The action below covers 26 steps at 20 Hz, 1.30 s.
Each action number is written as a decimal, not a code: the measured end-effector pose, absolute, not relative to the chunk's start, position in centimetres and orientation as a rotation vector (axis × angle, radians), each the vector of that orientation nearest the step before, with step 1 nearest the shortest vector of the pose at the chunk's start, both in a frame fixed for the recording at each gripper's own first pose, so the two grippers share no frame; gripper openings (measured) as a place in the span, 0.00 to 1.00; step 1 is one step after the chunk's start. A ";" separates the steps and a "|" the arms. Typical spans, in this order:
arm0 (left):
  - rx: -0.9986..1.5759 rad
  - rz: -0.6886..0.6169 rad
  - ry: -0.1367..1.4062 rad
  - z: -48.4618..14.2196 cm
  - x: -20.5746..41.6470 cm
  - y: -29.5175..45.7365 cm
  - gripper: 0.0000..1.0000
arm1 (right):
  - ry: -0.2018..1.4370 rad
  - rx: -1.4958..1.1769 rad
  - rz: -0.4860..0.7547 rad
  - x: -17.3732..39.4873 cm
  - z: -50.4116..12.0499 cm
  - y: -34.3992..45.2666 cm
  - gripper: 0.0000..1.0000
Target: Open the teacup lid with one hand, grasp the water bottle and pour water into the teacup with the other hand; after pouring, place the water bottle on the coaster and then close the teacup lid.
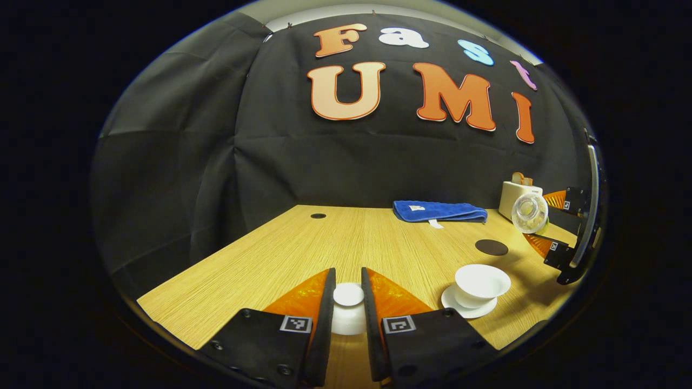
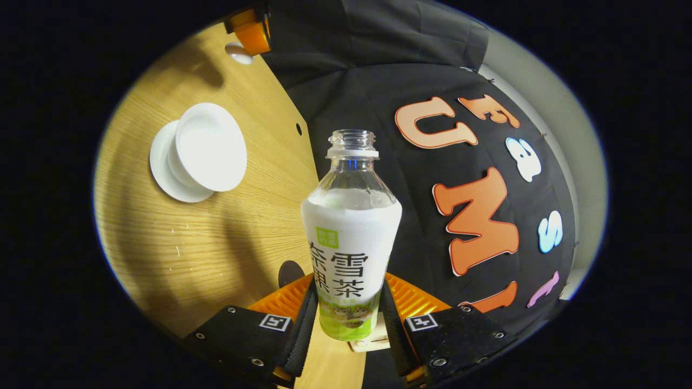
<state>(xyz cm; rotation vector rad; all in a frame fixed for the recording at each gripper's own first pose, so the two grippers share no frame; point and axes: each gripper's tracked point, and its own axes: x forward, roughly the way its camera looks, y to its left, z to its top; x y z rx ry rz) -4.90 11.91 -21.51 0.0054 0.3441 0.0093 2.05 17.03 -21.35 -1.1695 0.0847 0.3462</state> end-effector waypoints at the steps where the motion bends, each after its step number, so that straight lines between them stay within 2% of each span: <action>1: 0.007 0.009 0.344 -21.4 -4.9 12.0 0.34 | 0.069 -1.199 0.343 2.2 -21.4 17.2 0.60; 4: 0.006 0.008 0.342 -21.4 -4.9 12.1 0.34 | 0.013 -1.308 0.326 2.5 -21.2 17.2 0.63; 13: 0.012 0.011 0.336 -21.0 -5.3 12.2 0.34 | -0.081 -1.432 0.347 2.6 -21.1 18.0 0.63; 17: 0.018 0.014 0.335 -20.8 -5.5 12.3 0.33 | -0.143 -1.498 0.337 3.1 -19.4 18.6 0.63; 18: 0.019 0.015 0.331 -20.7 -5.5 12.4 0.34 | -0.156 -1.510 0.339 3.2 -19.3 18.8 0.60; 20: 0.015 0.020 0.327 -20.5 -5.4 12.5 0.34 | -0.183 -1.529 0.341 3.2 -18.9 19.0 0.63; 26: 0.011 0.032 0.318 -20.1 -5.5 13.0 0.34 | -0.247 -1.571 0.324 4.0 -16.8 19.3 0.63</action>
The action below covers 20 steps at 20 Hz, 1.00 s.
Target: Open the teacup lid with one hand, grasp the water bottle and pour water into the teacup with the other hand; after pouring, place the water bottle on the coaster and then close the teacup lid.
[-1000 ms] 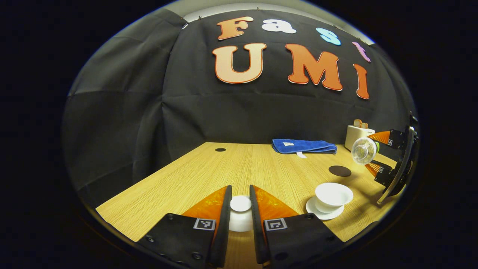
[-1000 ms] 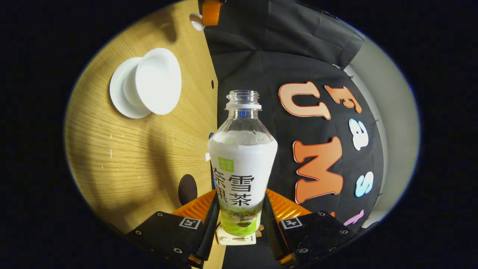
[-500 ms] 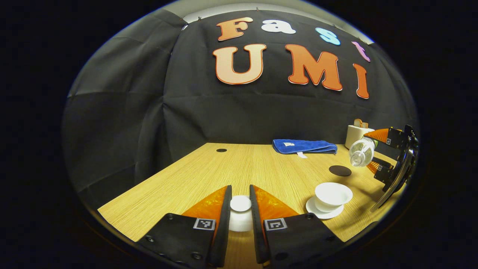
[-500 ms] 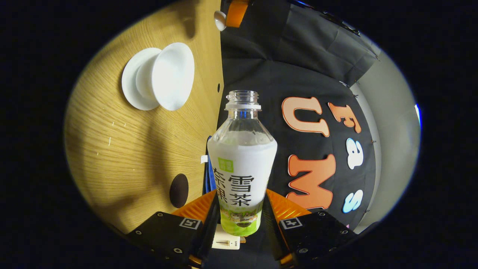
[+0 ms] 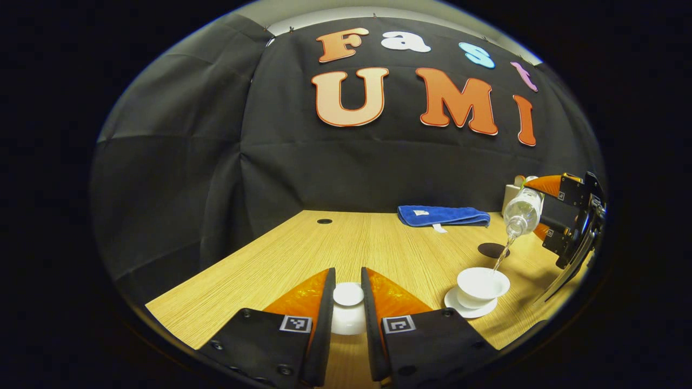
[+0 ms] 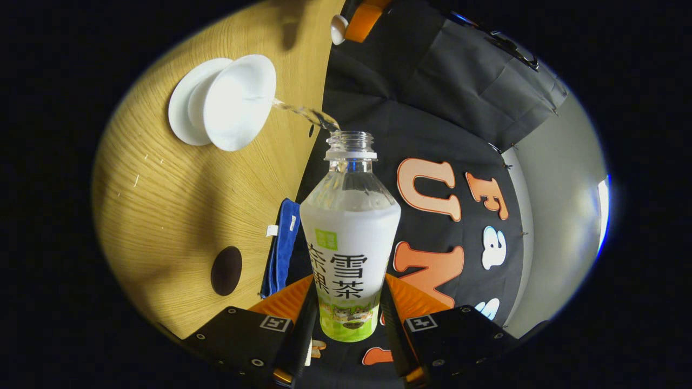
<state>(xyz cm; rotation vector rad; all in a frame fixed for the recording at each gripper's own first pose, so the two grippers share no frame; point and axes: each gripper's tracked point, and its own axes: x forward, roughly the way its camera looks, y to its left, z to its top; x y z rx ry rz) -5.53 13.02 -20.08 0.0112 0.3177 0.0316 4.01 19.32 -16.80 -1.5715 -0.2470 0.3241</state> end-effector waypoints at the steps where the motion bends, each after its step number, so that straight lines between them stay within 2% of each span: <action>1: 0.010 0.031 0.317 -20.0 -5.5 13.2 0.34 | -0.256 -1.576 0.322 4.1 -16.6 19.3 0.63; 5: 0.015 0.031 0.312 -19.6 -5.6 13.4 0.32 | -0.300 -1.604 0.308 4.9 -14.4 19.6 0.63; 6: 0.017 0.035 0.309 -19.5 -5.6 13.6 0.34 | -0.311 -1.609 0.306 5.0 -14.1 19.7 0.65; 8: 0.016 0.035 0.310 -19.4 -5.7 13.8 0.34 | -0.338 -1.635 0.303 5.0 -13.1 19.7 0.62; 20: 0.008 0.037 0.306 -19.0 -6.0 14.0 0.34 | -0.458 -1.741 0.286 5.9 -9.6 20.2 0.63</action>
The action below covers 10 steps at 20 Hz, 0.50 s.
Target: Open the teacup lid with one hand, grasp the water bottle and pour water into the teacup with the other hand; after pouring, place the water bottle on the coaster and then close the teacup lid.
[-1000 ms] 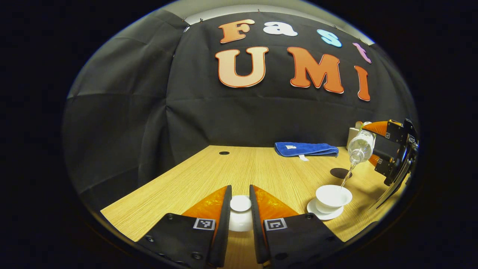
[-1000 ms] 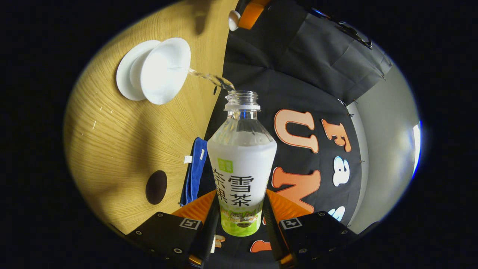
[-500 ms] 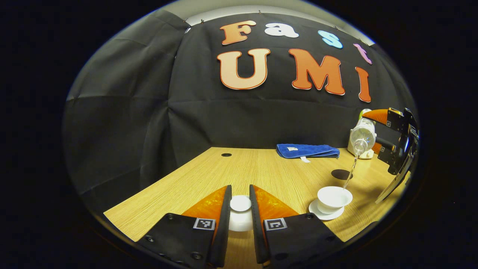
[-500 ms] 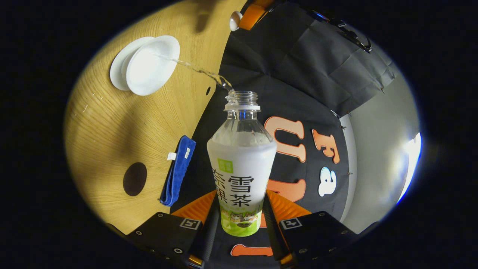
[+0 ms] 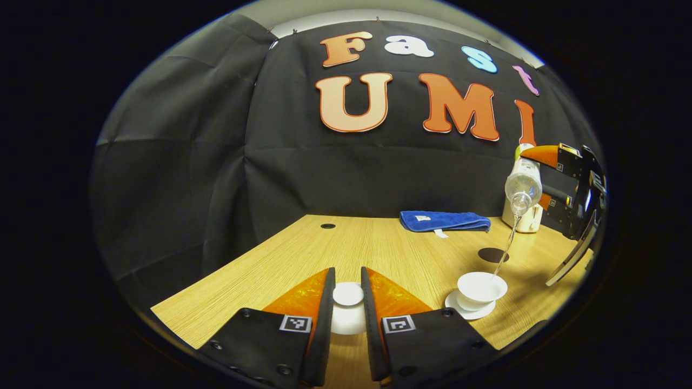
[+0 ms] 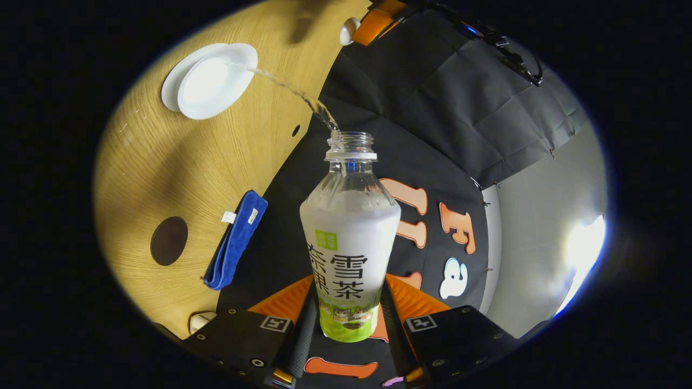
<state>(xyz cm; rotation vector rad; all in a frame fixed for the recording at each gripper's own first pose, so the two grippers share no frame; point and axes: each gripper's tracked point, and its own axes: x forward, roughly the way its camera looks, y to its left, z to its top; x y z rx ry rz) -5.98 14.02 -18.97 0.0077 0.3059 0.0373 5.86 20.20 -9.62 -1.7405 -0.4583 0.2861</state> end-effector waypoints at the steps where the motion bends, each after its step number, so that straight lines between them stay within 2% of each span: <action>1: 0.006 0.036 0.309 -19.0 -5.9 13.9 0.34 | -0.463 -1.752 0.284 6.0 -9.6 20.1 0.63; 10: 0.011 0.043 0.332 -19.6 -6.0 14.1 0.34 | -0.529 -1.820 0.306 5.6 -10.9 21.8 0.62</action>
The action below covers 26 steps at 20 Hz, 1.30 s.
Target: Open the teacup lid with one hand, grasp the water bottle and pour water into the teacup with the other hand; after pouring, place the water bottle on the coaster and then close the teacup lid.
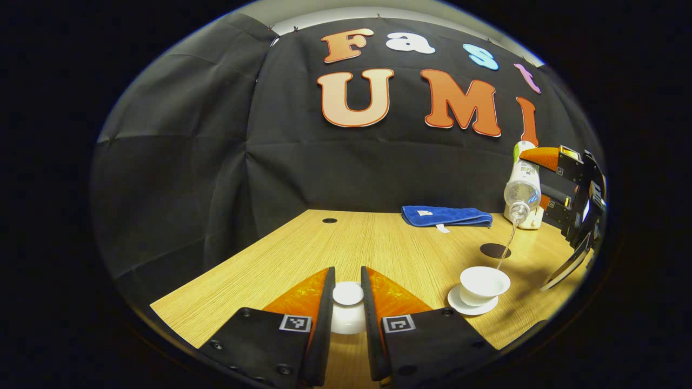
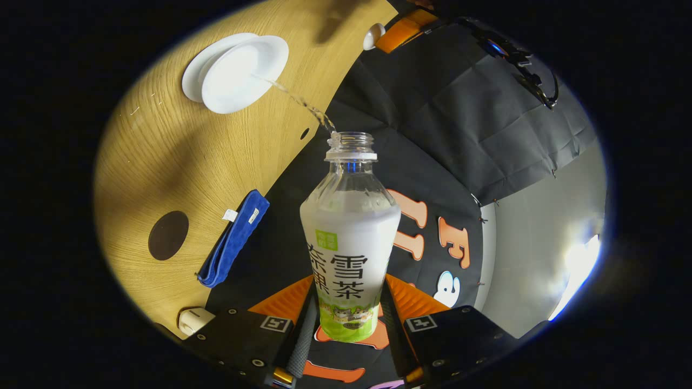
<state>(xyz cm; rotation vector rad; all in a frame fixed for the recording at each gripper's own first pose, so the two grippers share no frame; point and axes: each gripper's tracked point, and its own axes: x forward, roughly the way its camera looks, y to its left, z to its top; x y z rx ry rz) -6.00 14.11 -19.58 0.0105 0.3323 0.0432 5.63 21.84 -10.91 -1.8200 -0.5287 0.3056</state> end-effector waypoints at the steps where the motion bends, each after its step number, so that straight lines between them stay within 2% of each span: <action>1: 0.010 0.041 0.331 -19.5 -6.0 14.0 0.33 | -0.520 -1.822 0.309 5.6 -11.4 21.9 0.62; 7: 0.010 0.030 0.328 -19.3 -6.1 14.1 0.34 | -0.564 -1.848 0.310 5.3 -11.6 22.7 0.62; 14: 0.012 0.013 0.332 -19.5 -6.1 13.9 0.32 | -0.530 -1.823 0.356 4.5 -13.4 23.0 0.63; 21: -0.003 -0.006 0.342 -19.7 -6.4 13.1 0.35 | -0.285 -1.528 0.483 2.8 -18.6 23.3 0.63; 23: -0.012 -0.012 0.331 -19.2 -6.1 12.6 0.34 | -0.262 -1.443 0.460 2.5 -18.5 23.1 0.65; 24: -0.017 -0.017 0.326 -19.1 -6.0 12.3 0.33 | -0.243 -1.394 0.452 2.5 -18.3 23.0 0.60; 26: -0.025 -0.034 0.306 -18.2 -5.8 11.4 0.34 | -0.180 -1.238 0.434 3.0 -18.1 22.3 0.63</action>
